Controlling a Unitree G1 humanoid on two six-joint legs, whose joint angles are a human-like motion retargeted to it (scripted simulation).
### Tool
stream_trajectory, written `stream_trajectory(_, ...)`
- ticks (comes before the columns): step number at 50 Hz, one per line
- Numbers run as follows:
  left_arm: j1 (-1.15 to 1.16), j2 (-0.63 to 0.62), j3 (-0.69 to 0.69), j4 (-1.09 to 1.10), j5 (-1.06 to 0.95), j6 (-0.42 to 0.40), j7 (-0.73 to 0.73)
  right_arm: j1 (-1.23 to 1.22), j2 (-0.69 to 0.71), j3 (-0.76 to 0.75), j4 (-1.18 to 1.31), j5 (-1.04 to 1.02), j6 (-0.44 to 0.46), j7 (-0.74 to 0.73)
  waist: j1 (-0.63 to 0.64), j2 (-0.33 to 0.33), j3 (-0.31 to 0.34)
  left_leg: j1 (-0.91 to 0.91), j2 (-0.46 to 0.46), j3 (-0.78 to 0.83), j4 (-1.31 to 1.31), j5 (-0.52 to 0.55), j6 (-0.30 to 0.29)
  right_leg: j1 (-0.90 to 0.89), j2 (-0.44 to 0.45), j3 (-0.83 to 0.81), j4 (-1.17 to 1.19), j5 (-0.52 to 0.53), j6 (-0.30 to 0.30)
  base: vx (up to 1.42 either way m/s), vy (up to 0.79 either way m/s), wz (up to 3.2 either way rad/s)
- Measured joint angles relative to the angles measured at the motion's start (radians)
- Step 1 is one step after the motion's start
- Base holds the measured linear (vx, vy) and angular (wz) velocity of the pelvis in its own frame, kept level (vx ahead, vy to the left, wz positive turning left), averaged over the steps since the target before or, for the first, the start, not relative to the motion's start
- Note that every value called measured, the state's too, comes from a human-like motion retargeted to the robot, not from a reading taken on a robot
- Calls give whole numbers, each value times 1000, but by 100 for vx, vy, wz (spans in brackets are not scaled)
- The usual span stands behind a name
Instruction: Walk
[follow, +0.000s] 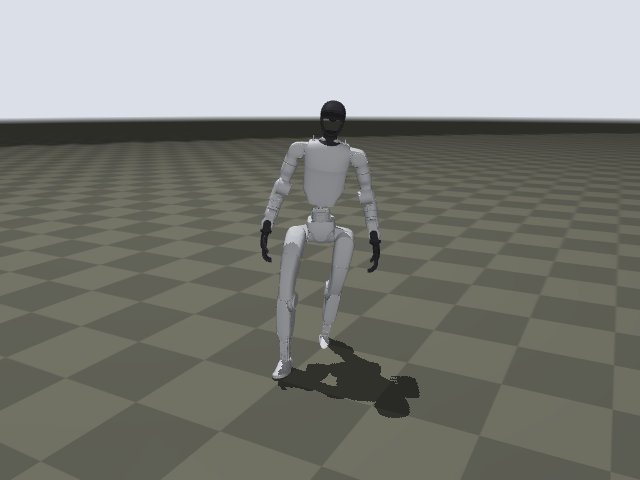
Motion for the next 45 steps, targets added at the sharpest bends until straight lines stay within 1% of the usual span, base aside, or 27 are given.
stream_trajectory(5,-2,-9,-1,-2,15,5,-4,-4,-4,-7,4,-3,-5,-6,3,-11,14,61,-13,-34,2,-34,15,-9,-18,-2,137,-69,-28,25,-7,11)
stream_trajectory(10,-4,-13,-5,1,33,11,-12,-13,-13,-10,2,-22,-12,-16,4,-19,28,106,-20,-61,35,-80,21,-17,-40,-6,280,-185,-76,28,-10,10)
stream_trajectory(15,-8,-11,-12,4,45,14,-18,-28,-25,-11,-5,-42,-21,-30,3,-21,37,120,-16,-72,114,-123,15,-21,-51,-7,399,-293,-128,30,-13,8)
stream_trajectory(20,-11,-2,-18,3,42,16,-19,-46,-41,-5,-16,-58,-26,-45,1,-15,35,104,4,-56,214,-137,-2,-19,-48,-12,476,-372,-179,30,-16,10)
stream_trajectory(27,-1,11,-21,-6,24,22,-17,-63,-59,19,-31,-85,-22,-59,11,7,14,16,51,-43,448,-91,-42,14,0,-26,476,-445,-248,28,-17,-2)
stream_trajectory(31,13,13,-21,-12,13,30,-18,-60,-66,35,-37,-104,-13,-63,28,35,-2,-92,93,-44,704,-17,-86,53,52,-41,422,-469,-281,23,-12,-16)
stream_trajectory(34,24,13,-19,-22,7,38,-20,-53,-72,42,-42,-113,-2,-61,44,59,-16,-201,149,-18,938,28,-95,83,92,-54,366,-479,-297,18,-6,-17)
stream_trajectory(36,30,13,-18,-32,6,45,-22,-49,-79,44,-44,-115,8,-59,56,72,-26,-282,193,5,1095,35,-81,104,117,-61,326,-482,-301,16,-3,-19)
stream_trajectory(38,34,14,-17,-45,5,53,-27,-47,-88,44,-46,-115,18,-58,71,82,-33,-369,237,29,1241,16,-51,127,138,-64,283,-482,-302,15,-1,-20)
stream_trajectory(42,32,16,-9,-76,4,75,-50,-52,-109,33,-42,-111,40,-47,106,90,-41,-566,306,51,1489,-94,39,178,169,-61,173,-461,-292,14,0,-23)
stream_trajectory(45,38,11,3,-96,1,87,-65,-46,-124,21,-38,-102,54,-37,139,88,-44,-724,319,43,1627,-197,98,214,181,-47,97,-440,-280,13,1,-29)
